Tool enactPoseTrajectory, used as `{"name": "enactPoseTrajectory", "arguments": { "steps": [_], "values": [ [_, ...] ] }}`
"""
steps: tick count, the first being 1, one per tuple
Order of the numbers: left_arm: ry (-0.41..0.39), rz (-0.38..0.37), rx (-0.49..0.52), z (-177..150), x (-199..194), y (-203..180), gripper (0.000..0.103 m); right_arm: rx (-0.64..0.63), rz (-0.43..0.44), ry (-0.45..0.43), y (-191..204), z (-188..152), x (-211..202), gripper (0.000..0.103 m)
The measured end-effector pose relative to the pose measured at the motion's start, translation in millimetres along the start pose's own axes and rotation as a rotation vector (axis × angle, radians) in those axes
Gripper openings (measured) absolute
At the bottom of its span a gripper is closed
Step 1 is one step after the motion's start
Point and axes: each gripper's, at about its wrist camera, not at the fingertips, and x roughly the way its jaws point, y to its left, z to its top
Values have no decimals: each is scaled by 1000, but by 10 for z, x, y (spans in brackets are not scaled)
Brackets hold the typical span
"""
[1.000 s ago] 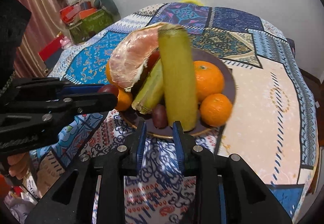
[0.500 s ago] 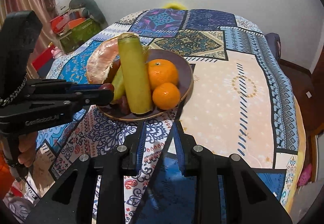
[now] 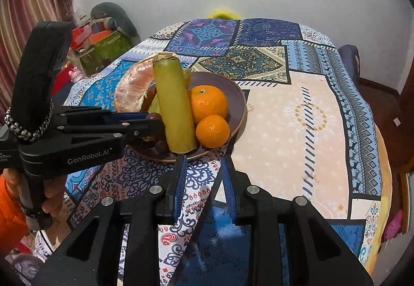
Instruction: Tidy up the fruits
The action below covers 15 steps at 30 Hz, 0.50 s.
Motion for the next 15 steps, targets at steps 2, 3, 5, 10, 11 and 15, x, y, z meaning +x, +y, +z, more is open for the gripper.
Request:
{"name": "enactPoseTrajectory", "arguments": {
  "steps": [2, 3, 5, 10, 11, 15],
  "values": [
    [7, -13, -9, -10, -8, 13, 27, -1, 1, -4, 8, 7, -10, 25],
    [7, -15, -10, -19, -15, 12, 27, -1, 1, -7, 6, 7, -15, 25],
    [7, -27, -18, -41, -32, 22, 27, 2, 3, -11, 9, 10, -26, 25],
    [-4, -20, -21, -120, -148, 40, 27, 4, 1, -20, 15, 15, -62, 25],
    [-9, -16, -19, -134, -179, 42, 27, 4, 1, -23, 21, 19, -76, 25],
    [-40, 0, -17, -171, -391, 88, 27, 5, -2, -36, 52, 32, -163, 25]
  ]
}}
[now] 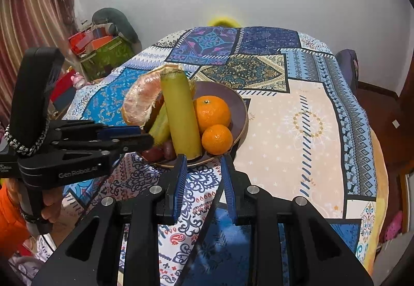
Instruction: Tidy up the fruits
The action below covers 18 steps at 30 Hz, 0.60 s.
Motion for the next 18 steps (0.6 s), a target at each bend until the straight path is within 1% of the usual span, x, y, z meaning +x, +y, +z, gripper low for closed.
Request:
{"name": "enactPoseTrajectory", "arguments": {
  "steps": [8, 10, 13, 15, 18],
  "values": [
    [-89, 33, 0, -21, -519, 92, 27, -5, -10, -38, 78, 56, -194, 25],
    [-121, 46, -2, -28, -665, 93, 27, -8, -13, -53, 109, 78, -263, 25],
    [-192, 60, -4, -17, -948, 58, 27, -17, -32, -88, 171, 112, -400, 25],
    [-253, 78, 0, -10, -1193, 6, 27, -27, -55, -125, 230, 145, -531, 25],
    [-368, 104, 18, -6, -1634, -128, 27, -37, -72, -195, 328, 215, -791, 25]
  ]
}}
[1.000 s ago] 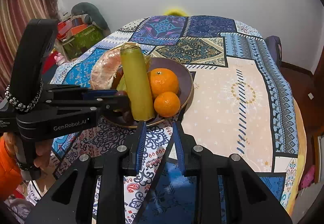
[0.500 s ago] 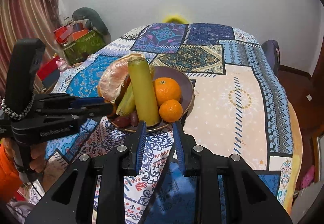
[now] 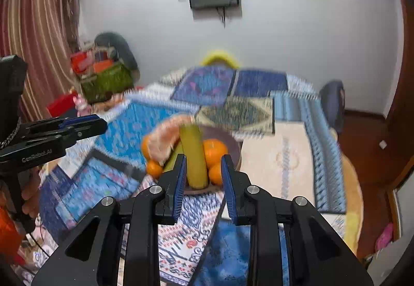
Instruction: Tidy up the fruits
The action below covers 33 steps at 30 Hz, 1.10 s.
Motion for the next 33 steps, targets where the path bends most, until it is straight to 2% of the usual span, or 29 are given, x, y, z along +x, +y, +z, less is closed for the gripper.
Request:
{"name": "enactPoseTrajectory", "arguments": {
  "steps": [4, 8, 10, 11, 12, 13, 16, 21, 22, 23, 24, 29, 30, 31, 32, 33],
  "values": [
    [-141, 20, 23, 157, -555, -134, 27, -14, -23, -126, 146, 181, -447, 25],
    [-241, 32, 40, 240, -985, -248, 28, -9, -16, -259, 318, 316, -959, 25],
    [-289, 35, 48, 262, -1201, -295, 38, -10, -16, -307, 399, 344, -1152, 25],
    [-309, 41, 47, 257, -1290, -308, 47, -11, -13, -333, 450, 358, -1266, 25],
    [-333, 47, 47, 255, -1382, -326, 50, -11, -11, -355, 495, 364, -1359, 25],
    [-353, 48, 51, 253, -1471, -349, 50, -10, -11, -372, 527, 363, -1440, 28],
    [-379, 37, 57, 260, -1657, -397, 52, -9, -16, -422, 633, 349, -1641, 52],
    [-426, 61, 65, 229, -1899, -454, 70, -43, -66, -488, 844, 277, -1899, 61],
    [-435, 65, 64, 220, -1947, -459, 75, -40, -69, -493, 856, 278, -1907, 71],
    [-440, 65, 59, 209, -1991, -471, 84, -35, -76, -504, 880, 264, -1951, 79],
    [-450, 58, 51, 197, -2042, -470, 89, -32, -82, -513, 879, 252, -1975, 80],
    [-470, 60, 35, 158, -2172, -432, 99, -40, -104, -530, 965, 241, -2018, 87],
    [-473, 62, 33, 149, -2199, -432, 101, -41, -104, -532, 985, 239, -2024, 89],
    [-478, 65, 30, 142, -2218, -429, 101, -44, -105, -534, 996, 227, -2040, 98],
    [-482, 68, 30, 144, -2229, -435, 102, -46, -109, -539, 1008, 216, -2059, 103],
    [-488, 72, 28, 134, -2250, -438, 103, -44, -118, -551, 1017, 201, -2081, 103]
  ]
}}
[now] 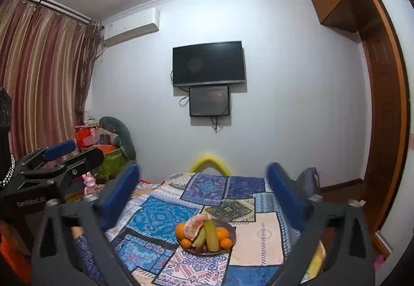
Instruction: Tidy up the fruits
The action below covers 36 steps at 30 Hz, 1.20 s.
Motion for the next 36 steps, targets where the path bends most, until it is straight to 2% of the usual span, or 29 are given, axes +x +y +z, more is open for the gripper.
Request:
{"name": "enactPoseTrajectory", "arguments": {
  "steps": [12, 36],
  "values": [
    [-6, 11, -1, -3, -106, -14, 103, -11, -11, -19, 91, -3, -78, 103],
    [-2, 2, 10, -25, -59, -41, 103, 9, -29, -17, 26, -23, -92, 103]
  ]
}}
